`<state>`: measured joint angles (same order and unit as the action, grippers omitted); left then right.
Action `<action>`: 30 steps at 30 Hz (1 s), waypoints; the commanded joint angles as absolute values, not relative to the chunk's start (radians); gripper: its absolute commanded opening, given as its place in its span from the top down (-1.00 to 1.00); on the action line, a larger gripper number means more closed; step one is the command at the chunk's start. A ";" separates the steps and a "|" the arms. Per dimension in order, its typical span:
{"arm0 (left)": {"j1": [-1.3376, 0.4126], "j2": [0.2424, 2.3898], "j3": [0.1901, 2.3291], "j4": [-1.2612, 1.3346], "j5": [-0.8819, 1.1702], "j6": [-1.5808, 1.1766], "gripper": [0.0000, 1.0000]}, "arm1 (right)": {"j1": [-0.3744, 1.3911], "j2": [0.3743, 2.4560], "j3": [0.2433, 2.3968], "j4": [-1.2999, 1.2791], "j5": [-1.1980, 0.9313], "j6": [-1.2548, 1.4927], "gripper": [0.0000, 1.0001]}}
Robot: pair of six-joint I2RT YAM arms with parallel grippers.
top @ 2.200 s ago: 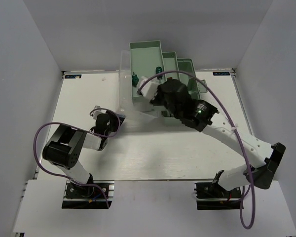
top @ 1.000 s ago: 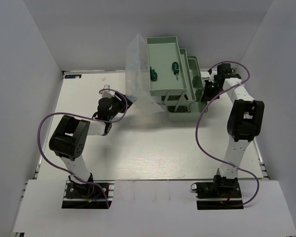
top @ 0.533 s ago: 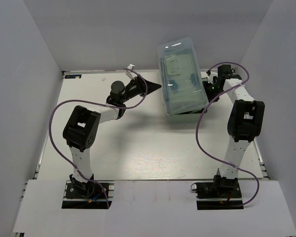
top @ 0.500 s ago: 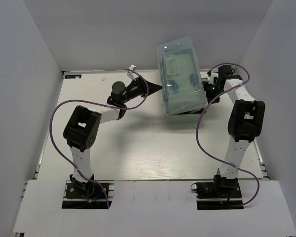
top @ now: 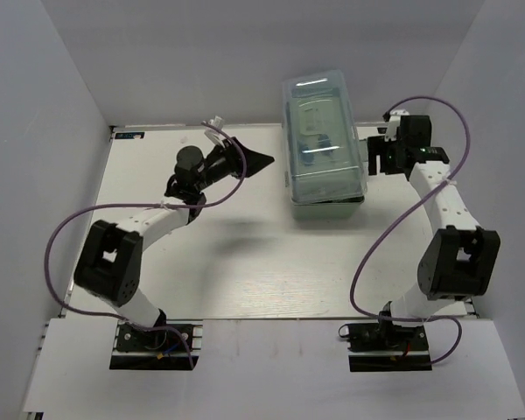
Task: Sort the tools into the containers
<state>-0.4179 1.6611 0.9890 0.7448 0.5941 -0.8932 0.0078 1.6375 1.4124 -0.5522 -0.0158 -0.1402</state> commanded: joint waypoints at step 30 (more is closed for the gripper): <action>-0.428 0.727 0.689 -0.391 0.055 -0.143 -1.00 | -0.028 0.938 0.735 -0.456 -0.269 0.015 -0.81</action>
